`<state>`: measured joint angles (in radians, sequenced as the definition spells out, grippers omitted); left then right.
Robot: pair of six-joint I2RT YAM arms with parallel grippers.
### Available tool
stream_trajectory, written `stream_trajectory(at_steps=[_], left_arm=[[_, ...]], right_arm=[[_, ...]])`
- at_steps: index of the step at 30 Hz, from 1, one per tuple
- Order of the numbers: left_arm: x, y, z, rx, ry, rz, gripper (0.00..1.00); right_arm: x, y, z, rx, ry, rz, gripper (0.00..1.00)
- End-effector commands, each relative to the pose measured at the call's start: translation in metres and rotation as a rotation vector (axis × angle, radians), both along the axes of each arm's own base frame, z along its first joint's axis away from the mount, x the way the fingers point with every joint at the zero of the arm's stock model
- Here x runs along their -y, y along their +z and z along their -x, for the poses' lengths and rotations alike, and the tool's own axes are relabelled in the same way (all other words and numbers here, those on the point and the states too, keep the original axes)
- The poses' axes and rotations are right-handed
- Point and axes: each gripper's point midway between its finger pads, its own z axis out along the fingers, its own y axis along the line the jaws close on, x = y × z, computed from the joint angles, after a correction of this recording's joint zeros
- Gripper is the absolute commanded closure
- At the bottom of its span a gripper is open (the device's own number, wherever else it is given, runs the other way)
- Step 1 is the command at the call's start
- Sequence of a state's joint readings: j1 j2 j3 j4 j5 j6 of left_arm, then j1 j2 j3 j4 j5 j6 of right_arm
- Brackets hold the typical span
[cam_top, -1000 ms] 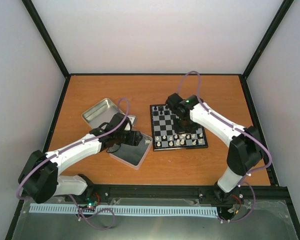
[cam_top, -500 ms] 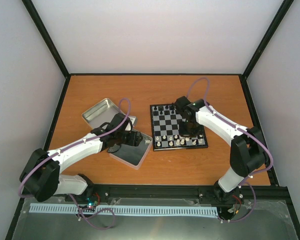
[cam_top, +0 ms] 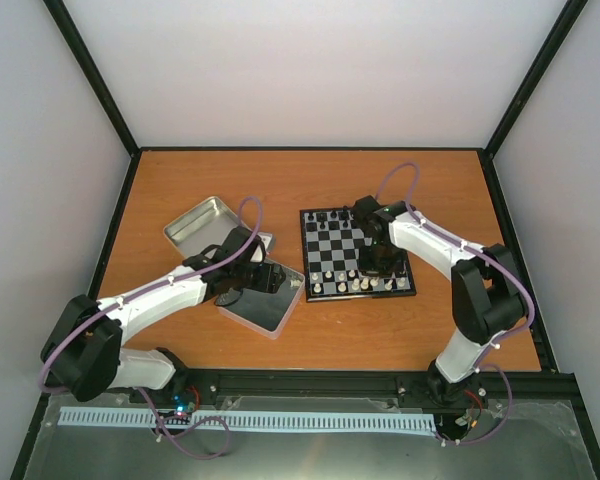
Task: Set up the chess pieces on the board
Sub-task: Place the chess piece on the chessboard, then pick up the chess piece from the storage box.
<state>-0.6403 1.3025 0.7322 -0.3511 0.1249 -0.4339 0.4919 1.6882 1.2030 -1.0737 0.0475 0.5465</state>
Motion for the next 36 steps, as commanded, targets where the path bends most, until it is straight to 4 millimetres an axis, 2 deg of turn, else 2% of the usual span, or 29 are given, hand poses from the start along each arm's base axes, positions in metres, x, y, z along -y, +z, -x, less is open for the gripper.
stream_trajectory(at_steps=[1,10,14,17,23,27,36], left_arm=[[0.007,0.013,-0.01,0.039,-0.02,0.02,0.31],[0.007,0.013,-0.01,0.037,-0.021,0.02,0.31],[0.009,0.012,-0.009,0.035,-0.027,0.025,0.31],[0.014,0.012,-0.009,0.04,-0.055,0.038,0.32],[0.023,0.001,-0.012,0.049,-0.118,0.022,0.46],[0.031,-0.01,-0.019,0.041,-0.139,-0.024,0.49],[0.056,-0.034,-0.029,0.022,-0.176,-0.085,0.56]], right_arm=[[0.004,-0.009,-0.005,-0.001,-0.009,0.018,0.96],[0.015,-0.019,-0.005,-0.011,-0.014,0.074,0.92],[0.014,-0.017,-0.004,-0.013,-0.011,0.068,0.83],[0.013,-0.005,-0.008,0.018,-0.02,0.058,0.7],[0.014,0.028,-0.023,0.105,-0.058,0.047,0.58],[0.017,0.043,-0.028,0.147,-0.093,0.048,0.57],[0.02,0.055,-0.033,0.179,-0.128,0.038,0.57]])
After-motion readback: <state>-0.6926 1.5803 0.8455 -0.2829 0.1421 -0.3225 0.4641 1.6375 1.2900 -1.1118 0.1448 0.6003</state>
